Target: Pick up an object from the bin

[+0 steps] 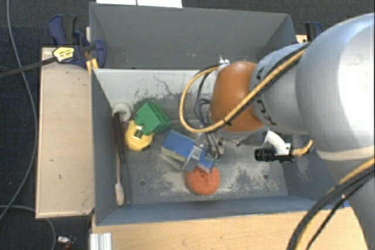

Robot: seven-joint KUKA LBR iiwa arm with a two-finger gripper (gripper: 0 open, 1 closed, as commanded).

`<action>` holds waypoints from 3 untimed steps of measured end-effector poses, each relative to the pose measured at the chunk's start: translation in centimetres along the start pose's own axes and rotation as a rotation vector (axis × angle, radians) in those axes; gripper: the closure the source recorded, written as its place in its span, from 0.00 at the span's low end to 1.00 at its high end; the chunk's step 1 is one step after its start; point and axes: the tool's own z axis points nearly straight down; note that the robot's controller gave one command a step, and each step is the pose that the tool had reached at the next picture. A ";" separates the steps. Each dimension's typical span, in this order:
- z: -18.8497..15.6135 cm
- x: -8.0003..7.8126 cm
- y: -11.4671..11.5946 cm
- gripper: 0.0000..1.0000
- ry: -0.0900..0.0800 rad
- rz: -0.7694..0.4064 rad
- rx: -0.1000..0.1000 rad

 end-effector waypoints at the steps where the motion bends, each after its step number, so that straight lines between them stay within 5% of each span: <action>1: 0.0 0.0 0.0 1.00 0.000 0.001 0.000; 3: 0.0 0.0 0.0 1.00 0.000 0.004 0.000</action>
Offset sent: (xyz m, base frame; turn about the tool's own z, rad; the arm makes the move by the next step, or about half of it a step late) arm 0.0000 0.0000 0.0000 0.0000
